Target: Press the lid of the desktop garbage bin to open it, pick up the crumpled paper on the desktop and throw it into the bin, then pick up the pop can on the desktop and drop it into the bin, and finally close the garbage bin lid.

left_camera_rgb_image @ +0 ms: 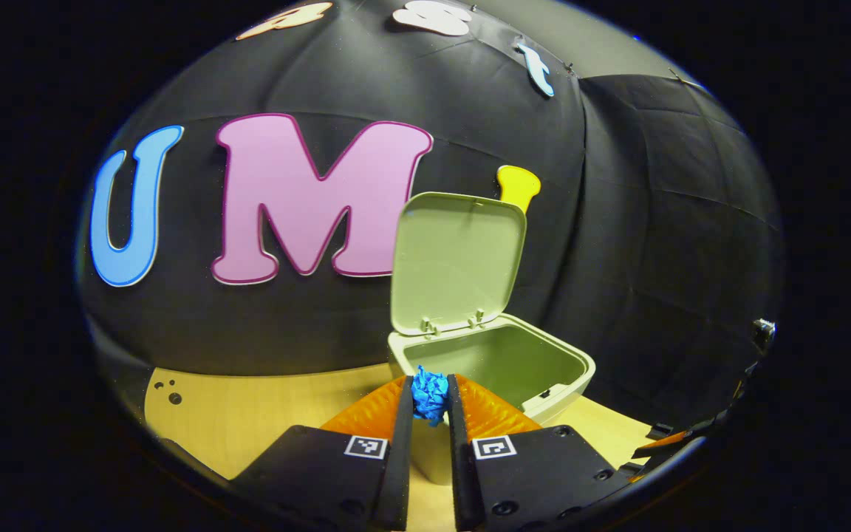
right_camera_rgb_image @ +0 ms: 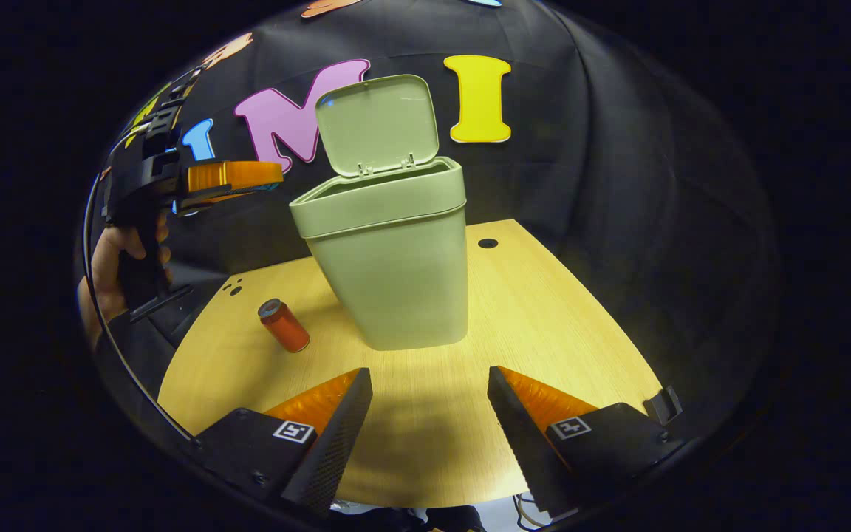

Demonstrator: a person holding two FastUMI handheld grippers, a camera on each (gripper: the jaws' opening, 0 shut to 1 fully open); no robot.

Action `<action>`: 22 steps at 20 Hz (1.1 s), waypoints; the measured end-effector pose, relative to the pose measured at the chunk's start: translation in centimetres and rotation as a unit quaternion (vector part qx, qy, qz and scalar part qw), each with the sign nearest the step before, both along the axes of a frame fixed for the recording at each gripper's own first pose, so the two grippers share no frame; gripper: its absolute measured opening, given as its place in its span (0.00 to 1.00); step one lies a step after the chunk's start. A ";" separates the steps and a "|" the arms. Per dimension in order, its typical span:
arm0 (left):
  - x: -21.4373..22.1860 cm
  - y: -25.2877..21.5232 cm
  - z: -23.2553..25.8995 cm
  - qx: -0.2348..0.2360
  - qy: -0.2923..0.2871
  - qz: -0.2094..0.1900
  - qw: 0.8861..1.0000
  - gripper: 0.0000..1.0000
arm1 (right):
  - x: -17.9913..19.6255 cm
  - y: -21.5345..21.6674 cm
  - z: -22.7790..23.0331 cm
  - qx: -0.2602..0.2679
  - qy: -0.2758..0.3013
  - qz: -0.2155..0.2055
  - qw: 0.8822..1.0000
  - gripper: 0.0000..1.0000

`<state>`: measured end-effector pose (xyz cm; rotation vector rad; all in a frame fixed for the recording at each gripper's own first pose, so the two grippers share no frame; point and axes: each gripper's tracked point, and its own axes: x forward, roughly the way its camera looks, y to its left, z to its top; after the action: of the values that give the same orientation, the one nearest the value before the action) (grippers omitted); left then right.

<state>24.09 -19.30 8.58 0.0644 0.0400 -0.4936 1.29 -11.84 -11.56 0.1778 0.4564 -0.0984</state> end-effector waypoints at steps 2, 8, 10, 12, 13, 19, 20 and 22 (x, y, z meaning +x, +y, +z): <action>0.5 -1.8 -0.5 0.003 0.006 -0.011 1.000 0.28 | 0.1 -0.8 -0.1 -0.001 0.000 -0.003 1.000 0.99; 2.5 -6.1 -2.1 0.021 0.026 -0.031 0.999 0.29 | -0.4 -3.8 -0.5 -0.004 0.006 -0.021 1.000 0.99; 2.8 -6.5 -2.4 0.026 0.030 -0.031 0.999 0.31 | -0.5 -4.2 -0.7 0.000 0.010 -0.022 1.000 0.99; 3.7 -6.0 -2.8 0.042 0.022 -0.003 0.999 0.48 | -0.3 -4.5 -1.0 0.006 0.014 -0.020 1.000 0.99; 3.9 -6.0 -2.9 0.040 0.023 0.000 0.999 0.67 | -0.3 -4.5 -1.1 0.008 0.016 -0.018 1.000 0.99; 2.8 -0.8 -0.4 -0.012 -0.031 0.070 0.997 0.99 | 1.1 -3.7 -2.0 0.004 0.029 0.010 1.000 1.00; 2.2 0.8 -0.2 -0.017 -0.039 0.086 0.995 0.99 | 1.5 -3.5 -1.9 0.004 0.027 0.015 1.000 1.00; 1.0 4.2 -0.3 -0.025 -0.051 0.116 0.992 0.99 | 2.1 -2.8 -2.0 0.003 0.028 0.028 0.999 0.99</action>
<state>25.05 -15.10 8.25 0.0352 -0.0650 -0.2590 3.43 -14.68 -13.59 0.1682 0.5175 -0.0474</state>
